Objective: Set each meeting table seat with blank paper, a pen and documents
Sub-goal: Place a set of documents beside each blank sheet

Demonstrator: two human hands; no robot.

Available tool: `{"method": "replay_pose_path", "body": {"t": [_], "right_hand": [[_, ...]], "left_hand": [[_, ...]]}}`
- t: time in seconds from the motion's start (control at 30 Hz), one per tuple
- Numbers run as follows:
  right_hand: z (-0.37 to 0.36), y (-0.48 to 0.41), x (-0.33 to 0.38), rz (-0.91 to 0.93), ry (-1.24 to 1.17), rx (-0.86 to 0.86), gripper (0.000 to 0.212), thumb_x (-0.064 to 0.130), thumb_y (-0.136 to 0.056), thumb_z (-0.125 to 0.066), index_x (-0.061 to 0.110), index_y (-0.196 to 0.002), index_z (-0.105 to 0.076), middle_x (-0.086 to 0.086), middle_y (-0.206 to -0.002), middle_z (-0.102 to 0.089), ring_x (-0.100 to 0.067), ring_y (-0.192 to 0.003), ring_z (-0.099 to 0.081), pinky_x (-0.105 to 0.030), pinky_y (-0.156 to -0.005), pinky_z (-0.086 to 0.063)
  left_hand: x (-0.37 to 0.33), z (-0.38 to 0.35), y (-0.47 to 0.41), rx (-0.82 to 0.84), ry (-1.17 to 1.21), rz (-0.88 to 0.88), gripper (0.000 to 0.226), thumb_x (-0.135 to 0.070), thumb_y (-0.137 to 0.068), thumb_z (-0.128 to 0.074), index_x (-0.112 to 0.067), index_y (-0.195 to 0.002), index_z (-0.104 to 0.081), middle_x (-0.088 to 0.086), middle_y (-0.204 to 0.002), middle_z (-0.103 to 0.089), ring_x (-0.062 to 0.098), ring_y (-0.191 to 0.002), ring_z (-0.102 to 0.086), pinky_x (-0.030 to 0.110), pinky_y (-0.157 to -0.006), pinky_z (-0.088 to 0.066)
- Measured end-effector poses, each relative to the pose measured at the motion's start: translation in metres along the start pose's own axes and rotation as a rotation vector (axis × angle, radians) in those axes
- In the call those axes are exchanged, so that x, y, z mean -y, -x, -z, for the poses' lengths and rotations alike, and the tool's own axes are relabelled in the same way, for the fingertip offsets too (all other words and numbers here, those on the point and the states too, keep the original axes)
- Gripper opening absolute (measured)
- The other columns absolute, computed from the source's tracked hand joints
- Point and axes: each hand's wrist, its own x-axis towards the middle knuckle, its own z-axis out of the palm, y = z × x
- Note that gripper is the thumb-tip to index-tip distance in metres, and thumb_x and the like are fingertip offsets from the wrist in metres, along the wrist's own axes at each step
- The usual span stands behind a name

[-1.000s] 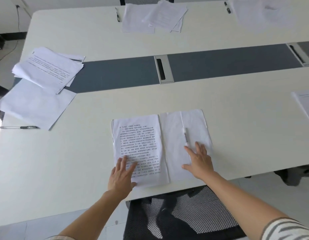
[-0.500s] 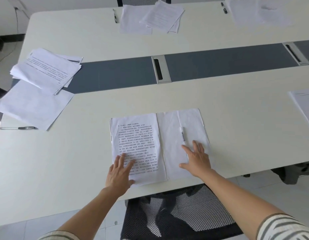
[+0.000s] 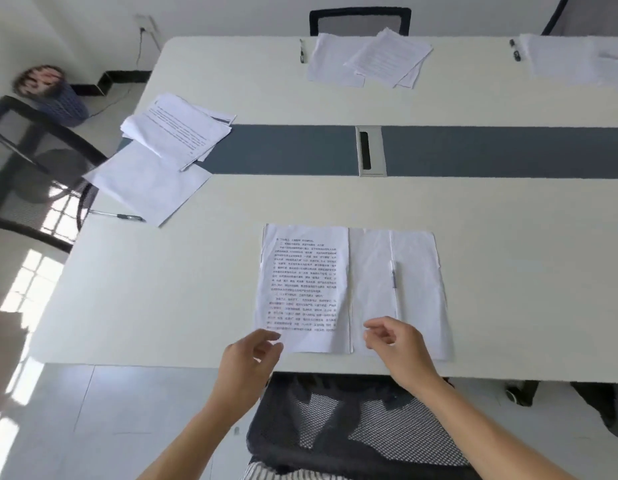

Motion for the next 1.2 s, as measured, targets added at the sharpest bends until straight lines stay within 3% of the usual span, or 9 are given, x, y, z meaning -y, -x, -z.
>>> {"method": "replay_pose_path", "body": {"t": [0.13,0.23,0.43,0.67,0.87,0.93,1.03,1.2], "right_hand": [[-0.026,0.041,0.019,0.016,-0.103,0.204,0.009,0.025,-0.090,-0.068,0.028,-0.098,-0.070,0.003,-0.084,-0.075,-0.007,-0.083,-0.071,-0.021,-0.075,-0.055],[-0.045,0.070,0.035,0.049,-0.095,0.318,0.011,0.026,-0.088,-0.070,0.030,-0.098,-0.071,0.008,-0.088,-0.076,-0.006,-0.084,-0.071,-0.021,-0.076,-0.056],[-0.081,0.119,0.076,0.127,-0.073,0.406,0.012,0.022,-0.087,-0.071,0.026,-0.099,-0.072,0.009,-0.089,-0.076,-0.007,-0.082,-0.072,-0.019,-0.074,-0.053],[-0.175,0.181,0.120,0.202,-0.056,0.474,0.012,0.017,-0.086,-0.072,0.021,-0.096,-0.073,0.002,-0.087,-0.078,-0.013,-0.080,-0.073,-0.021,-0.069,-0.053],[-0.269,0.227,0.161,0.261,-0.027,0.633,0.011,0.011,-0.085,-0.072,0.019,-0.093,-0.074,0.000,-0.085,-0.078,-0.015,-0.076,-0.074,-0.023,-0.064,-0.053],[-0.293,0.231,0.177,0.288,-0.002,0.687,0.011,0.012,-0.084,-0.073,0.019,-0.092,-0.074,0.001,-0.086,-0.078,-0.015,-0.076,-0.074,-0.024,-0.067,-0.052],[-0.328,0.224,0.202,0.306,0.030,0.737,0.011,0.014,-0.083,-0.074,0.021,-0.092,-0.075,0.003,-0.087,-0.078,-0.013,-0.079,-0.074,-0.024,-0.071,-0.054],[-0.401,0.191,0.248,0.317,0.038,0.782,0.013,0.013,-0.083,-0.074,0.022,-0.091,-0.076,-0.001,-0.086,-0.078,-0.017,-0.082,-0.074,-0.031,-0.075,-0.055]], "left_hand": [[0.021,0.016,0.070,-0.069,0.224,0.151,0.010,-0.017,-0.089,-0.064,-0.025,-0.088,-0.069,0.001,-0.075,-0.074,0.013,-0.070,-0.069,0.027,-0.067,-0.056],[0.041,0.027,0.119,-0.102,0.333,0.218,0.011,-0.013,-0.090,-0.062,-0.019,-0.090,-0.071,0.003,-0.076,-0.075,0.015,-0.068,-0.070,0.031,-0.066,-0.055],[0.077,0.064,0.189,-0.178,0.484,0.236,0.011,-0.015,-0.090,-0.062,-0.015,-0.094,-0.072,0.010,-0.081,-0.075,0.023,-0.073,-0.071,0.031,-0.066,-0.054],[0.145,0.141,0.282,-0.351,0.563,0.186,0.024,-0.035,-0.080,-0.065,-0.019,-0.096,-0.072,0.006,-0.084,-0.076,0.018,-0.075,-0.071,0.029,-0.068,-0.055],[0.227,0.192,0.362,-0.637,0.649,0.257,0.024,-0.050,-0.073,-0.072,-0.031,-0.087,-0.074,0.010,-0.084,-0.075,0.021,-0.073,-0.072,0.030,-0.065,-0.056],[0.248,0.201,0.374,-0.698,0.675,0.299,0.020,-0.044,-0.071,-0.073,-0.030,-0.085,-0.074,0.011,-0.083,-0.075,0.023,-0.072,-0.072,0.026,-0.062,-0.056],[0.280,0.214,0.371,-0.757,0.715,0.351,0.009,-0.017,-0.082,-0.070,-0.014,-0.090,-0.073,0.012,-0.080,-0.075,0.029,-0.073,-0.072,0.025,-0.060,-0.056],[0.316,0.273,0.333,-0.794,0.747,0.373,0.032,-0.047,-0.066,-0.074,-0.022,-0.087,-0.075,0.012,-0.081,-0.076,0.024,-0.071,-0.072,0.023,-0.060,-0.055]]}}
